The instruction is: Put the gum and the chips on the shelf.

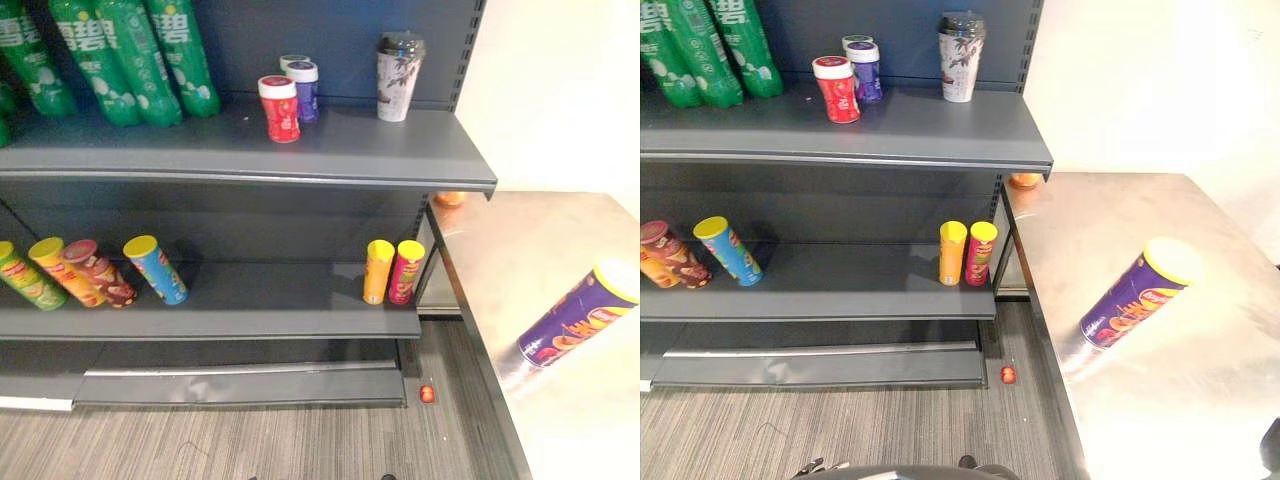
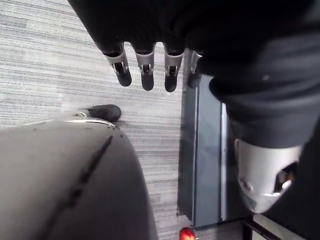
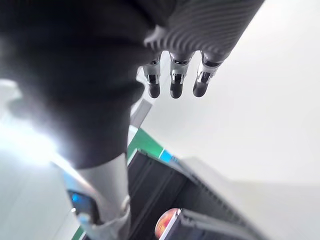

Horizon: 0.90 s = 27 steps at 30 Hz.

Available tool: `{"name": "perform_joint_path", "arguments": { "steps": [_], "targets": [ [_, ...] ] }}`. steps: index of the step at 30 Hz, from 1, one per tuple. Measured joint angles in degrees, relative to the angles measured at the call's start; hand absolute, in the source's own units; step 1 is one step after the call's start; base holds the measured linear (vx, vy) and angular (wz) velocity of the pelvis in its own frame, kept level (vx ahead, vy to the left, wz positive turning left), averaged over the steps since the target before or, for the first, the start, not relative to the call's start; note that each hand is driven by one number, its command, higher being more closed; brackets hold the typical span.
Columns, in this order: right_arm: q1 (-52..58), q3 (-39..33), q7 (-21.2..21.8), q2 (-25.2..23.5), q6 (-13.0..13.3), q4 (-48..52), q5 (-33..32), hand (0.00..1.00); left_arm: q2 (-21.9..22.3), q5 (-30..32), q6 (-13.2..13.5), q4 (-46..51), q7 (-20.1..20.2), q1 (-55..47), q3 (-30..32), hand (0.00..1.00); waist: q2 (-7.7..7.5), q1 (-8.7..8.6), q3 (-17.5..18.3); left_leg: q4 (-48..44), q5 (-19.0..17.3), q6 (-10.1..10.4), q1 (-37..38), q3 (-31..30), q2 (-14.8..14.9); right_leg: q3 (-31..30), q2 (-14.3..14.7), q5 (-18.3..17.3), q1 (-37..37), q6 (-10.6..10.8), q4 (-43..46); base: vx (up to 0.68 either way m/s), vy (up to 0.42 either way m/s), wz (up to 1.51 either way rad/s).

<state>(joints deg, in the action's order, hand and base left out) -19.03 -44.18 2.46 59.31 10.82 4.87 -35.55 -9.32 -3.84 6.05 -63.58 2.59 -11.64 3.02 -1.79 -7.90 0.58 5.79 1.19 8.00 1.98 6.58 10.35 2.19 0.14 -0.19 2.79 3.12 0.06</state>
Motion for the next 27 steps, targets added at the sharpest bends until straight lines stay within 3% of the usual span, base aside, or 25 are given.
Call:
{"name": "perform_joint_path", "arguments": {
  "steps": [3, 5, 8, 11, 12, 13, 14, 15, 16, 17, 18, 19, 20, 21, 23, 27],
  "targets": [
    [6.38, -8.35, -2.55, -3.43, 0.45, 1.72, 4.29, 0.00, 0.34, 0.03, 0.16, 1.04, -0.48, -1.11, 0.86, 0.00, -0.23, -0.64, 0.05, -0.29, -1.00, -0.02, 0.69, 2.49, -0.12, -2.15, 0.03, -0.57, 0.65, 0.45, 1.16, 0.02, 0.026, -0.36],
    [10.95, -13.22, -3.64, -5.20, 0.59, 1.72, 5.94, 0.00, 0.44, 0.07, 0.31, 2.06, -0.70, -2.25, 2.35, 0.00, -0.86, -2.09, -0.03, -0.30, -1.25, -0.31, 0.58, 4.85, -0.59, -4.48, -0.05, -1.00, 3.07, 0.72, 3.20, 0.02, 0.036, -0.49],
    [14.76, -16.63, -4.62, -8.78, 0.65, 2.67, 6.82, 0.00, 0.34, 0.27, 0.73, 2.12, -0.58, -2.85, 4.08, 0.00, -1.96, -3.16, -0.32, -0.32, -1.62, -0.66, 0.53, 8.61, -1.06, -7.95, 0.07, -0.83, 5.67, 1.00, 4.69, 0.00, 0.039, -0.68],
    [19.19, -16.68, -4.98, -16.28, 0.62, 8.96, 8.20, 0.00, -0.65, 0.61, 1.00, 2.33, -0.41, -3.27, 4.74, 0.00, -3.85, -4.93, -1.20, -3.04, -3.28, -1.19, 1.06, 14.91, -1.80, -11.34, 0.32, -0.61, 8.29, 1.13, 5.46, 0.00, 0.046, -0.93],
    [20.08, -15.91, -4.76, -18.65, 0.47, 11.81, 8.71, 0.00, -0.79, 0.78, 0.96, 2.78, -0.32, -3.28, 4.63, 0.00, -4.00, -5.53, -1.88, -5.34, -4.74, -1.80, 1.00, 17.65, -1.18, -8.62, -0.85, -1.86, 7.79, -0.48, 4.27, -0.02, 0.049, -0.90],
    [20.70, -15.63, -4.58, -20.23, 0.47, 13.82, 9.62, 0.00, -0.61, 1.47, 0.99, 2.82, -0.18, -3.18, 4.16, 0.00, -2.50, -5.80, -2.04, -6.61, -5.70, -2.94, 0.10, 19.66, 0.24, -4.38, -1.53, -3.57, 7.98, -1.85, 4.74, -0.02, 0.031, -1.36],
    [20.66, -13.37, -4.53, -21.33, 0.58, 16.80, 10.81, 0.00, -0.89, 2.65, 1.24, 3.68, 0.14, -2.98, 4.01, 0.00, -2.59, -5.94, -2.96, -10.96, -8.43, -2.66, -0.23, 23.32, 1.88, 3.56, -3.54, -5.10, 12.01, -5.10, 17.57, 0.02, 0.023, -1.18],
    [20.64, -12.64, -4.42, -21.18, 0.54, 17.91, 11.18, 0.00, -1.75, 2.79, 1.18, 4.78, 0.23, -2.73, 3.98, 0.00, -4.44, -6.51, -3.76, -14.43, -10.31, -2.51, 0.21, 24.78, 1.29, 6.76, -5.02, -3.57, 11.70, -6.75, 19.76, 0.08, 0.022, -1.57],
    [18.81, -10.28, -4.28, -20.67, 0.51, 19.24, 12.52, 0.00, -2.71, 2.89, 1.11, 5.40, 0.16, -2.59, 4.42, 0.00, -5.28, -5.80, -4.28, -19.42, -13.74, -3.00, -1.11, 27.42, 1.65, 7.84, -4.67, -3.14, 11.23, -6.24, 17.39, 0.02, 0.024, -1.52],
    [16.44, -7.52, -3.91, -20.38, 0.78, 19.32, 13.21, 0.00, -2.11, 2.90, 0.90, 4.75, 0.23, -2.14, 4.81, 0.00, -3.91, -5.84, -4.00, -20.14, -15.37, -3.45, -3.37, 27.51, 1.79, 5.11, -1.63, 2.24, 9.93, -5.92, 9.67, -0.09, 0.040, -2.35],
    [13.59, -4.93, -3.48, -20.88, 0.89, 19.17, 13.30, 0.00, -1.17, 2.88, 1.32, 4.20, 0.41, -1.40, 5.48, 0.00, -1.37, -2.95, -3.86, -20.31, -15.74, -4.78, -3.53, 33.07, 4.80, 10.47, -1.70, -1.45, 11.77, -10.02, 14.79, -0.14, 0.055, -2.28],
    [12.50, -2.61, -3.33, -20.23, 1.02, 18.82, 13.32, 0.00, -0.59, 2.88, 1.39, 4.68, 0.35, -0.74, 5.29, 0.00, -1.52, -2.96, -3.94, -21.67, -16.00, -5.01, -3.37, 36.36, 5.61, 18.86, -5.30, -7.22, 10.96, -10.84, 24.75, -0.09, 0.069, -1.96],
    [11.86, -1.24, -3.13, -19.75, 1.01, 18.55, 13.35, 0.00, -0.25, 2.88, 1.34, 4.90, 0.35, -0.61, 5.41, 0.00, -1.56, -2.75, -3.88, -22.40, -16.24, -5.22, -2.69, 37.86, 5.68, 21.45, -6.59, -8.43, 9.16, -9.67, 25.64, 0.01, 0.028, -1.62],
    [9.26, 2.48, -2.56, -18.80, 1.03, 18.42, 14.32, 0.00, -0.06, 2.76, 1.29, 5.19, 0.33, -0.03, 6.35, 0.00, -1.93, -2.05, -3.85, -24.15, -16.79, -5.16, -2.21, 41.50, 6.33, 24.05, -6.84, -8.26, 7.16, -6.34, 21.46, -0.06, -0.053, -1.49],
    [7.91, 5.35, -1.46, -17.61, 1.06, 18.80, 15.43, 0.00, 0.95, 2.72, 1.36, 4.94, 0.38, 1.30, 6.19, 0.00, -1.55, -0.79, -3.57, -23.62, -17.32, -4.05, -2.46, 46.50, 6.76, 23.58, -3.23, -5.37, 4.84, -2.06, 9.11, -0.09, -0.089, -1.31],
    [8.27, 6.52, -0.61, -18.26, -0.72, 14.94, 15.54, 0.00, 4.15, 2.61, 1.12, 4.32, 0.38, 2.78, 6.26, 0.00, -0.14, -0.69, -4.45, -27.23, -17.66, -3.72, -1.22, 49.82, 8.73, 21.56, -1.12, -3.19, 2.92, -3.14, 3.18, -0.04, -0.031, -0.59]
  ]
}}
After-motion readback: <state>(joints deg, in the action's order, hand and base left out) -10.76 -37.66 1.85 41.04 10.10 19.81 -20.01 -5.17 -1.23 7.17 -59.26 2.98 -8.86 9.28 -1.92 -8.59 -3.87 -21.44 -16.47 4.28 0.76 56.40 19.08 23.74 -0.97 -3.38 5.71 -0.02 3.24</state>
